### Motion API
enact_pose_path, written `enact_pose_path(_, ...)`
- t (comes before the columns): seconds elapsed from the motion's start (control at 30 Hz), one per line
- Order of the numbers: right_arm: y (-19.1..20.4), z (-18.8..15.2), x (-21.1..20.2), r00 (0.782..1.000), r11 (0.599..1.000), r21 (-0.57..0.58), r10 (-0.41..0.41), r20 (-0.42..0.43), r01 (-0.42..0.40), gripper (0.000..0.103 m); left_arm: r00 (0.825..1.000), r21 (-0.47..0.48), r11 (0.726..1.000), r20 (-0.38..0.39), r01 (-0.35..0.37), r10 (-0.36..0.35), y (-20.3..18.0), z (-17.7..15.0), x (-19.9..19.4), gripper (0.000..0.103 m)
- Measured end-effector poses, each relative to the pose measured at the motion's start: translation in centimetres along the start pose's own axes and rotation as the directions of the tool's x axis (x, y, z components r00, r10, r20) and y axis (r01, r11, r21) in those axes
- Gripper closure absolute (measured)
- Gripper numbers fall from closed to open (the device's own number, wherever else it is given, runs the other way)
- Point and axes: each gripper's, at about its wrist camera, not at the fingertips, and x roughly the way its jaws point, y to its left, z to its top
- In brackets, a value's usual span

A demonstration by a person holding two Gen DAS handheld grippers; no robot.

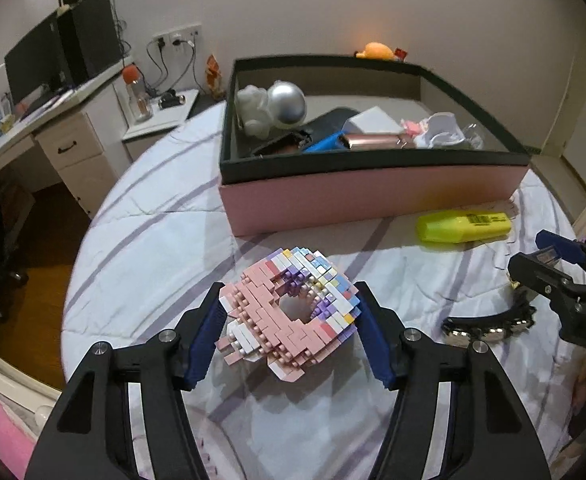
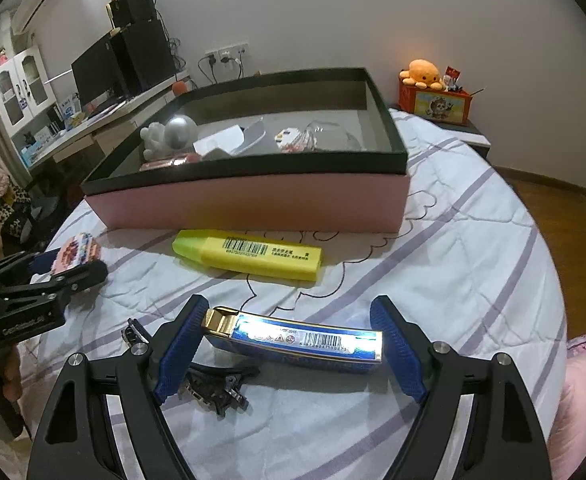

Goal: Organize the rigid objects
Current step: 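Grasp the pink block ring with the left tool while the right tool grasps the blue-labelled battery holder, then carry the ring and battery holder over the pink box and open both tools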

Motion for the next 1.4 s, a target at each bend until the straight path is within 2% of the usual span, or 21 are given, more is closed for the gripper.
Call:
enact_pose_path(0.13,0.0,0.1,-1.7,0.999,1.000,-0.005,-0.011,0.045,0.011,0.019,0.999,0.007,1.000,0.051,0.007,-0.007,-0.6,-0.2,-2.6,0.039)
enact_pose_path(0.33,0.5,0.5,-5.4,0.988,1.000,-0.026,-0.009,0.156,0.013,0.019,0.990,0.026,1.000,0.138,0.017,-0.020,-1.8,0.2,-6.8,0.039)
enact_pose_path(0.53,1.4,1.4,-9.5,0.962,0.998,-0.060,-0.017,0.274,0.035,0.019,0.977,0.014,1.000,0.211,0.005,-0.008,-2.5,0.3,-10.5,0.039)
enact_pose_path(0.77,3.8,2.9,-13.9,0.928,0.988,-0.134,-0.017,0.373,0.072,0.019,0.959,0.009,1.000,0.283,0.005,-0.008,-3.0,0.7,-14.0,0.039)
enact_pose_path(0.9,5.2,3.6,-15.6,0.909,0.981,-0.171,-0.011,0.416,0.090,0.019,0.943,-0.003,1.000,0.332,-0.003,0.004,-2.7,0.9,-16.0,0.039)
enact_pose_path(1.13,7.3,4.6,-17.1,0.889,0.971,-0.215,0.001,0.458,0.109,0.019,0.905,-0.067,0.997,0.418,-0.048,0.071,-1.3,1.3,-19.3,0.039)
enact_pose_path(1.23,7.8,5.2,-17.2,0.886,0.967,-0.229,0.007,0.463,0.112,0.019,0.896,-0.077,0.994,0.432,-0.079,0.105,-1.0,1.5,-19.8,0.039)
enact_pose_path(1.27,8.0,5.4,-17.2,0.884,0.966,-0.233,0.005,0.467,0.117,0.019,0.884,-0.103,0.991,0.451,-0.086,0.124,-0.6,1.5,-20.2,0.039)
enact_pose_path(1.4,8.5,6.3,-16.9,0.884,0.962,-0.245,0.011,0.468,0.118,0.019,0.874,-0.108,0.988,0.464,-0.110,0.148,-0.3,2.0,-20.7,0.039)
